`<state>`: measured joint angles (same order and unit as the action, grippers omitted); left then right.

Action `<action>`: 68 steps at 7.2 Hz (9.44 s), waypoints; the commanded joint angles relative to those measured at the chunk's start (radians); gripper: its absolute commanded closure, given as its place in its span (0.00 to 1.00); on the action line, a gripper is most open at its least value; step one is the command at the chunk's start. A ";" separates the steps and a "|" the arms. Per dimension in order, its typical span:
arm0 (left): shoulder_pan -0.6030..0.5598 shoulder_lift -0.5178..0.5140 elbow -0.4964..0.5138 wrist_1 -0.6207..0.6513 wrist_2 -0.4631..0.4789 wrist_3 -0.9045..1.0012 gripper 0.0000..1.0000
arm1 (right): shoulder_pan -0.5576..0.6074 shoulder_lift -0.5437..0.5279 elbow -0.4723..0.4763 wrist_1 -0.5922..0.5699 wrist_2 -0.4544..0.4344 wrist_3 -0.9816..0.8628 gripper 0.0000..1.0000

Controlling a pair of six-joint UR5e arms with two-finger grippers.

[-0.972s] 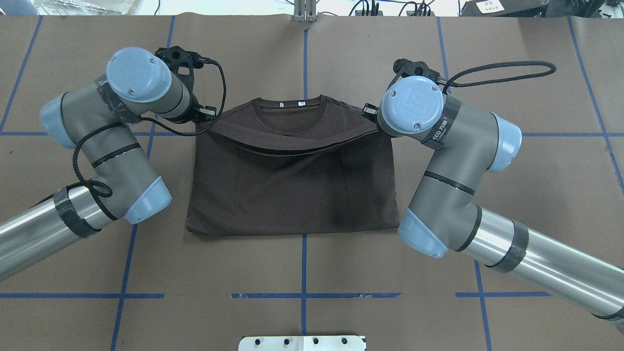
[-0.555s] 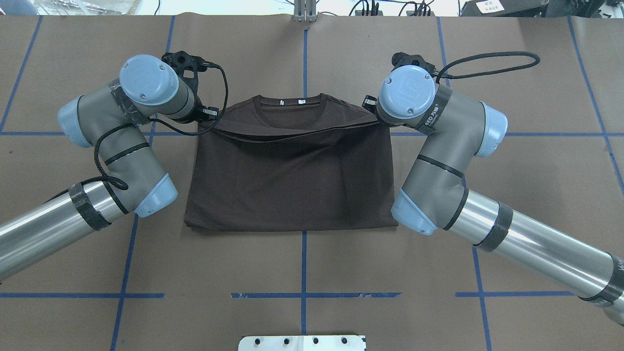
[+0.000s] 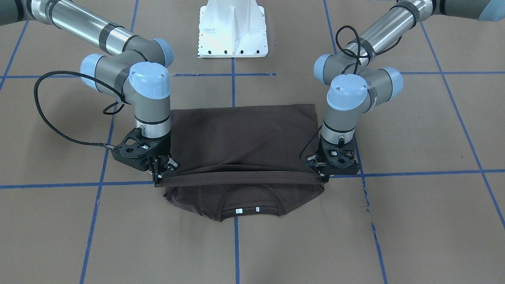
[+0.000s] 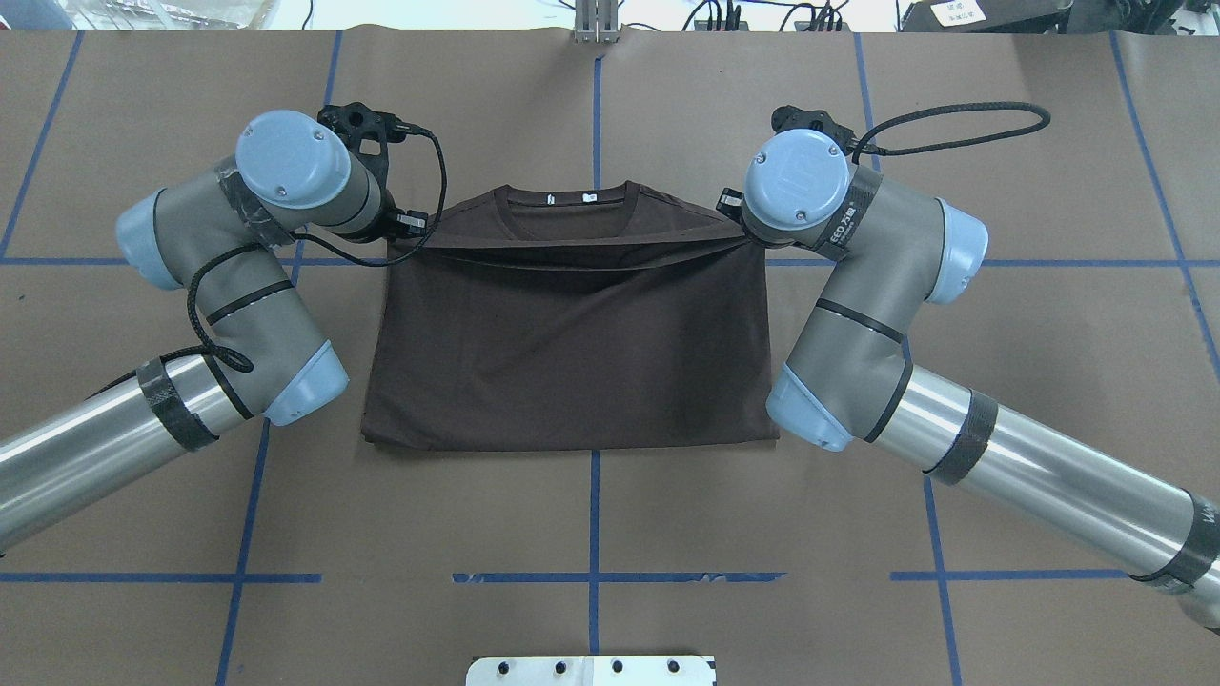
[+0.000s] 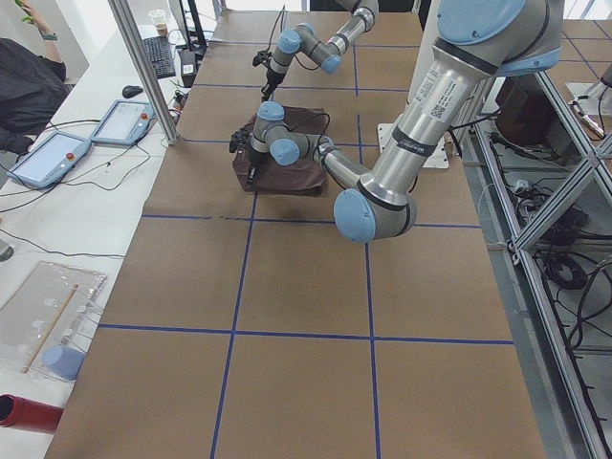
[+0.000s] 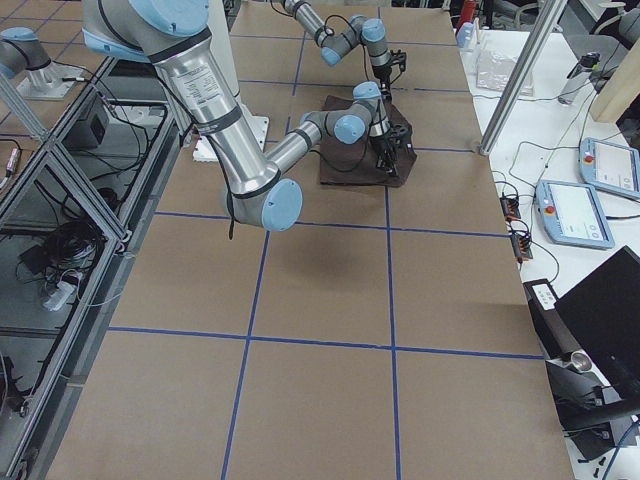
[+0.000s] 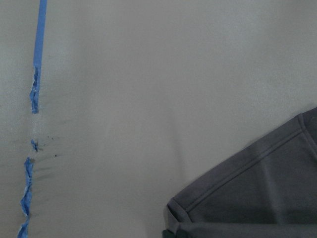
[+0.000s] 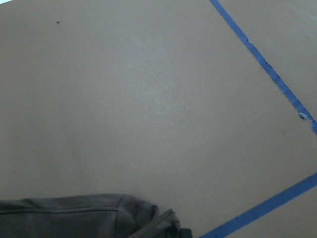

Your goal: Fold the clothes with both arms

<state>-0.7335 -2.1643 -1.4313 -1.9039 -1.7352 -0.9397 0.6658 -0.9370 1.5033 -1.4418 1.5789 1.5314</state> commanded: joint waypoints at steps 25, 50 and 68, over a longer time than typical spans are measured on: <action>-0.060 0.247 -0.012 -0.392 0.013 -0.010 1.00 | 0.107 -0.054 0.112 0.018 0.194 -0.214 0.00; -0.215 -0.054 0.380 -0.480 -0.027 0.274 0.00 | -0.177 0.202 -0.227 0.139 -0.057 -0.014 0.42; -0.207 -0.055 0.342 -0.480 -0.059 0.268 0.00 | -0.519 -0.255 0.480 -0.130 -0.292 0.089 0.00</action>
<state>-0.9404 -2.2220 -1.0832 -2.3838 -1.7762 -0.6719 0.1381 -1.1919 1.9796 -1.5722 1.2776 1.6491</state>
